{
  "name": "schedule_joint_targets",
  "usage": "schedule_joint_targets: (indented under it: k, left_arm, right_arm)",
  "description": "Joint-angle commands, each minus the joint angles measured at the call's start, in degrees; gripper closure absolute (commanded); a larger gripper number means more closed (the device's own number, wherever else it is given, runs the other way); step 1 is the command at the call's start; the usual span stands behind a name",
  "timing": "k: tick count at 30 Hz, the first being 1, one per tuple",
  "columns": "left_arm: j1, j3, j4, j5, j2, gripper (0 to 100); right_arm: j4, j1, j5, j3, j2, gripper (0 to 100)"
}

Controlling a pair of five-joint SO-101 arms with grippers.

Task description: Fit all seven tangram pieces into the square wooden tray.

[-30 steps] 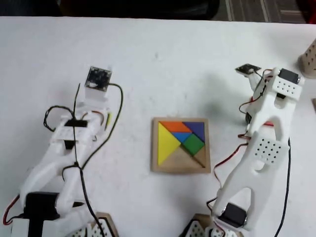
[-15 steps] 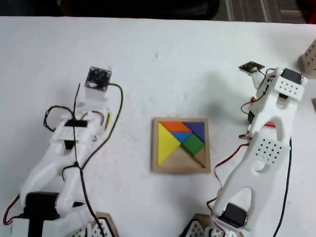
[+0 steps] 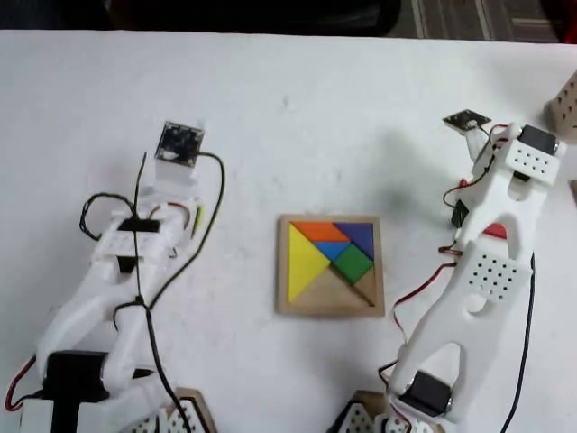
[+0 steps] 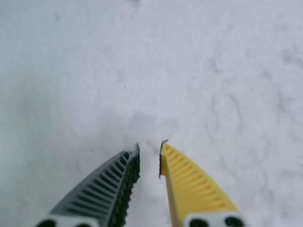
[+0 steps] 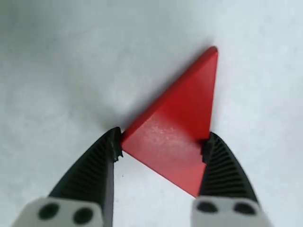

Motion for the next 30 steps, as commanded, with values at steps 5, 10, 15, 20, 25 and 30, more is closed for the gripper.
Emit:
schedule_joint_targets:
  k: [5,10,15,20,25,30]
  left_arm:
    - [1.3,-0.2,-1.1,-0.6,-0.7,89]
    - [1.3,-0.2,-1.1,-0.6,-0.7,89]
    - [1.3,-0.2,-1.1,-0.6,-0.7,89]
    - [1.3,-0.2,-1.1,-0.6,-0.7,89]
    - [1.3,-0.2,-1.1,-0.6,-0.7,89]
    - [1.3,-0.2,-1.0,-0.6,-0.7,89]
  right_arm:
    - [1.5,1.7,-1.9,0.5,-2.6,96.1]
    - [1.5,1.7,-4.3,7.8,-9.6,96.0]
    - [1.5,1.4,-4.4,19.1,-17.9,96.0]
    - [1.4,1.4,-4.1,26.5,-22.7,96.1]
    - [1.4,0.6,-4.5,30.7,-27.2,96.4]
    - [1.4,-2.1,-4.6,40.2,-34.3,96.4]
